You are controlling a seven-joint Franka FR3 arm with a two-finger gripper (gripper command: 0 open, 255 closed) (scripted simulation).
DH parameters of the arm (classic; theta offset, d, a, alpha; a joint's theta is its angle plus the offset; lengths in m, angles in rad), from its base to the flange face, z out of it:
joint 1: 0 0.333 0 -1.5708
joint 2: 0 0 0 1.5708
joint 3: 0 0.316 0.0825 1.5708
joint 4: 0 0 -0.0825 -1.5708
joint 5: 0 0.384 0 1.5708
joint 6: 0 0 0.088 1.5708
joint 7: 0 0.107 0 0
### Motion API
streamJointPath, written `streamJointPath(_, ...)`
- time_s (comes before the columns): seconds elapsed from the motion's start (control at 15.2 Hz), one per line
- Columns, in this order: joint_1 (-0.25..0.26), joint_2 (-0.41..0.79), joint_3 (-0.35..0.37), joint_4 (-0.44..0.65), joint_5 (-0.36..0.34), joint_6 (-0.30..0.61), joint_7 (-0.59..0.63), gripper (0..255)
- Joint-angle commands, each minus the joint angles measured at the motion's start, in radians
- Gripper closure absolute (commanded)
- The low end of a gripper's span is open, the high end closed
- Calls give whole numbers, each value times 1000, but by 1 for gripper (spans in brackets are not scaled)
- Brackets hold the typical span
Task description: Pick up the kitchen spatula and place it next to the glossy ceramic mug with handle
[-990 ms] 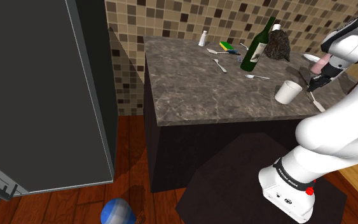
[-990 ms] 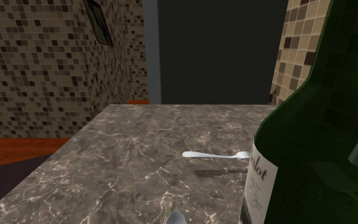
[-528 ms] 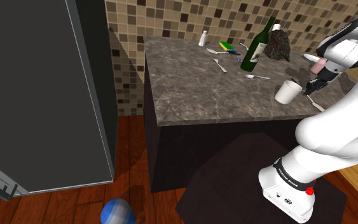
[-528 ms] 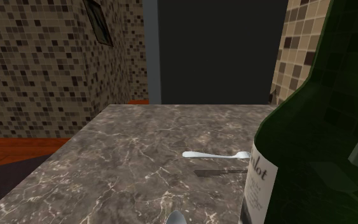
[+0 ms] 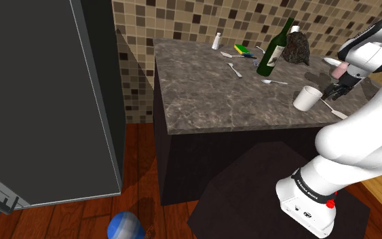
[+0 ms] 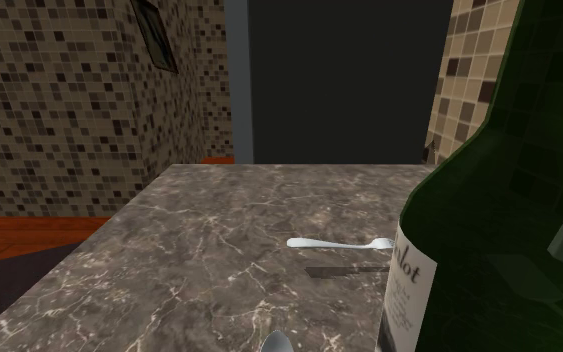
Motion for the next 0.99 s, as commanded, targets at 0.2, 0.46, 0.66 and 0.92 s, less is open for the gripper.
streamJointPath(0.2,5,-22,-6,10,-19,-27,13,0)
streamJointPath(0.46,15,-78,-19,46,-67,-107,45,0)
streamJointPath(0.66,15,-78,-19,46,-67,-107,45,0)
streamJointPath(0.92,15,-78,-19,46,-67,-107,45,0)
